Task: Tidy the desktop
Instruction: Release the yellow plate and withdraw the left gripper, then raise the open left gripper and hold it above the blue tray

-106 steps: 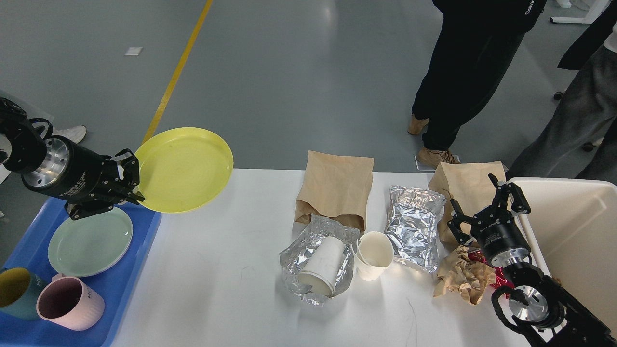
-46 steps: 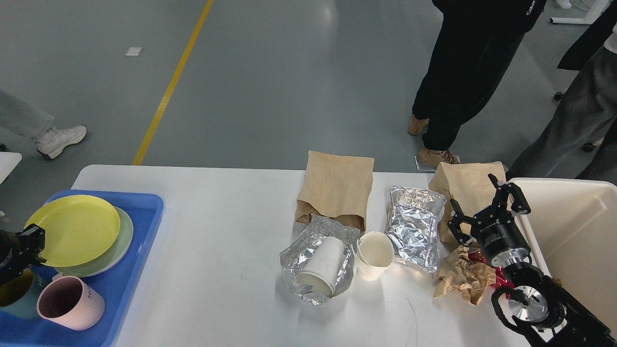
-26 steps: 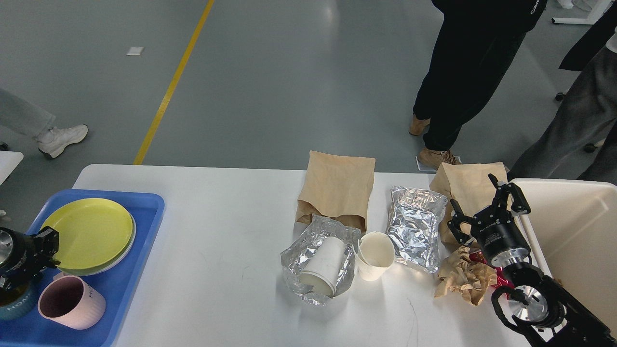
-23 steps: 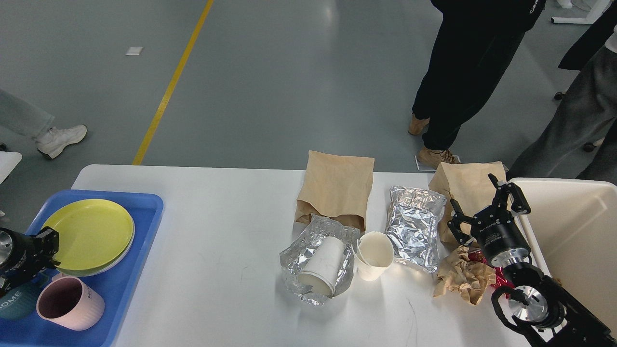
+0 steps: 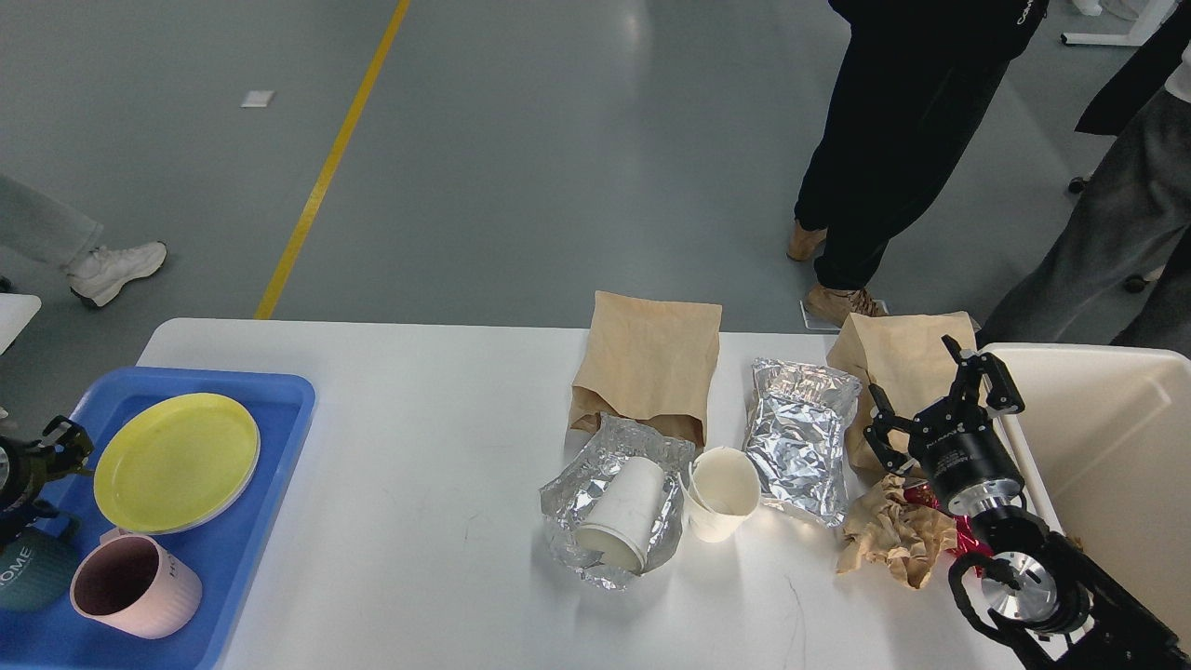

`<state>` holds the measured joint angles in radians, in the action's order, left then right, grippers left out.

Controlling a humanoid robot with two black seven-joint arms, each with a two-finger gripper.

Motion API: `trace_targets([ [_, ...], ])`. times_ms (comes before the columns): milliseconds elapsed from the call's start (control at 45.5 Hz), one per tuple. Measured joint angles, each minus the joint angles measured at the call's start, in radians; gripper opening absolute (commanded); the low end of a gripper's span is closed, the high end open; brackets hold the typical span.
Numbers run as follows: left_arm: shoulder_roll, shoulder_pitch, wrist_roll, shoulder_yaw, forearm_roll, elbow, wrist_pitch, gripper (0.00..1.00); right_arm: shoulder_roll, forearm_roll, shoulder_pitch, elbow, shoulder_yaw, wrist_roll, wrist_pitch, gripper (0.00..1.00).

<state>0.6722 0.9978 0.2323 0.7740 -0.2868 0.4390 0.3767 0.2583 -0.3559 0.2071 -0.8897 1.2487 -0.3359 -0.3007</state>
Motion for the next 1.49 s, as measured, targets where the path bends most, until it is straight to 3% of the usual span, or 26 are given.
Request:
trace_targets([
  [88, 0.000, 0.009, 0.004, -0.006, 0.001, 0.002, -0.009, 0.96, 0.000, 0.000, 0.000, 0.000, 0.000, 0.000, 0.000, 1.00],
  [198, 0.008, 0.040, 0.009, -0.049, 0.006, 0.005, -0.002, 0.96, 0.000, 0.000, 0.000, 0.000, 0.000, 0.000, 0.000, 1.00],
  [308, 0.031, 0.040, -0.002, -0.223, 0.007, 0.005, 0.001, 0.96, 0.000, 0.000, 0.000, 0.000, 0.000, 0.000, 0.000, 1.00],
  [417, 0.041, -0.041, -0.006, -0.534, 0.008, 0.005, 0.002, 0.96, 0.000, 0.000, 0.000, 0.000, 0.000, 0.000, 0.000, 1.00],
  [527, 0.026, -0.145, -0.010, -0.941, 0.008, 0.001, 0.002, 0.96, 0.000, 0.000, 0.000, 0.000, 0.000, 0.000, 0.000, 1.00],
  [703, -0.122, -0.294, -0.010, -1.595, 0.008, 0.010, 0.007, 0.96, 0.000, 0.000, 0.000, 0.000, 0.000, 0.000, 0.000, 1.00],
  [791, -0.195, -0.338, -0.042, -1.778, 0.047, 0.044, 0.004, 0.96, -0.001, 0.000, 0.000, 0.000, 0.000, 0.000, 0.000, 1.00],
  [835, -0.217, -0.362, -0.085, -1.814, 0.086, 0.078, 0.002, 0.96, -0.001, 0.000, 0.000, 0.000, 0.000, 0.000, 0.000, 1.00],
  [901, -0.236, -0.417, -0.189, -1.851, 0.144, 0.171, 0.001, 0.96, -0.001, 0.000, 0.000, 0.000, 0.000, 0.000, 0.000, 1.00],
  [945, -0.243, -0.507, -0.269, -1.887, 0.179, 0.319, -0.001, 0.96, -0.001, 0.000, 0.000, 0.000, 0.000, 0.000, 0.000, 1.00],
  [989, -0.245, -0.567, -0.291, -1.910, 0.189, 0.417, -0.004, 0.96, 0.000, 0.000, 0.000, 0.000, 0.000, 0.000, 0.000, 1.00],
  [1077, -0.256, -0.728, -0.304, -1.971, 0.205, 0.625, -0.025, 0.96, 0.000, 0.000, 0.000, 0.000, 0.000, 0.000, 0.000, 1.00],
  [1143, -0.284, -0.814, -0.305, -2.003, 0.217, 0.693, -0.029, 0.96, 0.000, 0.000, 0.000, 0.000, 0.000, 0.000, 0.000, 1.00],
  [1274, -0.350, -0.882, -0.301, -2.056, 0.231, 0.707, 0.007, 0.96, 0.001, 0.000, 0.000, 0.000, 0.000, 0.000, 0.000, 1.00],
  [1494, -0.370, -0.879, -0.296, -2.082, 0.234, 0.687, 0.025, 0.96, 0.001, 0.000, -0.001, 0.000, 0.000, 0.000, 0.000, 1.00],
])
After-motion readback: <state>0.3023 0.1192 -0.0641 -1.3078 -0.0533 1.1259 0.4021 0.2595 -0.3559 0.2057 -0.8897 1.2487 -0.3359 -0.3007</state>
